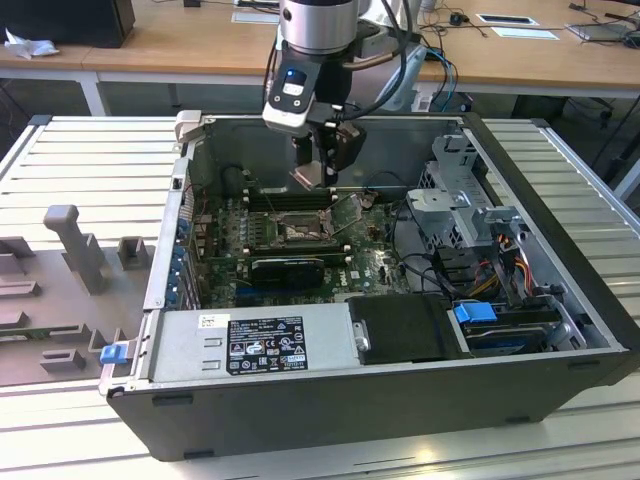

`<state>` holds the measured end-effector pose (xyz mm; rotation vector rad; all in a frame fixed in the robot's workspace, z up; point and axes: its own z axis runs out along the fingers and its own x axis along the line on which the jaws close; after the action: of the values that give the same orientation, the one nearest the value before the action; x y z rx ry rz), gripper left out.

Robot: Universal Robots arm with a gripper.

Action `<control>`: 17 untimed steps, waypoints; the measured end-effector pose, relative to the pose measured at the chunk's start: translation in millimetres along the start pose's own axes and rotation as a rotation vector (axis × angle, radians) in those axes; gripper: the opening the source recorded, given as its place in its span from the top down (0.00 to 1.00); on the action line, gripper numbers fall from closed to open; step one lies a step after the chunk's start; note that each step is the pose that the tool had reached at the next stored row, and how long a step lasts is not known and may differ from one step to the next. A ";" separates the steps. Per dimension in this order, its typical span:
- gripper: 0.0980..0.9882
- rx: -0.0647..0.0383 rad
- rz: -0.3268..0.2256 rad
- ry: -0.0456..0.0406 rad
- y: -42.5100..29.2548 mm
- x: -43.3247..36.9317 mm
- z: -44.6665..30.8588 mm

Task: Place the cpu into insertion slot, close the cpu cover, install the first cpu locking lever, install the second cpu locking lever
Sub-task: 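Place the cpu into insertion slot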

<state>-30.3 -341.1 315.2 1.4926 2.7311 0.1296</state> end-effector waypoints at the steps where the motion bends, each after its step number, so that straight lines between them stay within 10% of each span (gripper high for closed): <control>1: 0.51 0.000 0.024 -0.0020 -0.1 0.0 0.8; 17: 0.51 0.000 0.280 -0.0233 -2.2 0.4 24.0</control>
<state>-30.8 -340.5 291.1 1.8550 2.4889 0.1171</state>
